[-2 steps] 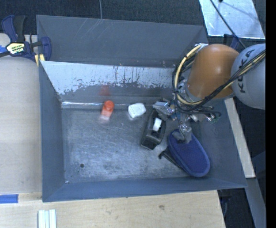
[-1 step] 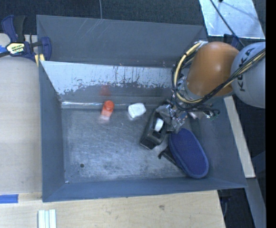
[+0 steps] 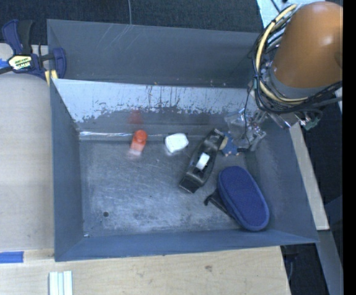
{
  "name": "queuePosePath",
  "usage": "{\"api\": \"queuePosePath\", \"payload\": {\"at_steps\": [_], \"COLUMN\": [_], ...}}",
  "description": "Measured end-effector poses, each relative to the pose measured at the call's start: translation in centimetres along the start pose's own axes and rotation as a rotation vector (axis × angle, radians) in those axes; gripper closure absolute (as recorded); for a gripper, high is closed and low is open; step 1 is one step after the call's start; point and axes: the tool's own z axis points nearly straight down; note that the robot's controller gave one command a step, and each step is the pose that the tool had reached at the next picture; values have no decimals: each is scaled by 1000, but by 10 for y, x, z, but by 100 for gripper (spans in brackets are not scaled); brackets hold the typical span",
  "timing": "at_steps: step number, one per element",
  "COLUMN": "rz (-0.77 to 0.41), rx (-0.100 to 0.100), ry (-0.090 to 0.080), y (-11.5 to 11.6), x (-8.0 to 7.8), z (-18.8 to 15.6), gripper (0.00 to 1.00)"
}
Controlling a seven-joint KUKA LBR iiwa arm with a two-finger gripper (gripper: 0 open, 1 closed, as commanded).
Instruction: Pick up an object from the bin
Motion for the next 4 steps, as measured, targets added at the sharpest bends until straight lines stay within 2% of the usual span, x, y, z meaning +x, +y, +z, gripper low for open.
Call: {"api": "queuePosePath", "payload": {"at_steps": [1, 2, 3, 4], "rz": [2, -289, -636, -634], "rx": [-6, -13, -8, -8], "ry": [7, 11, 3, -1], "y": [0, 57, 18, 20], "x": [2, -35, -39, -41], "z": [5, 114, 173, 170], "gripper": [0, 0, 0, 100]}}
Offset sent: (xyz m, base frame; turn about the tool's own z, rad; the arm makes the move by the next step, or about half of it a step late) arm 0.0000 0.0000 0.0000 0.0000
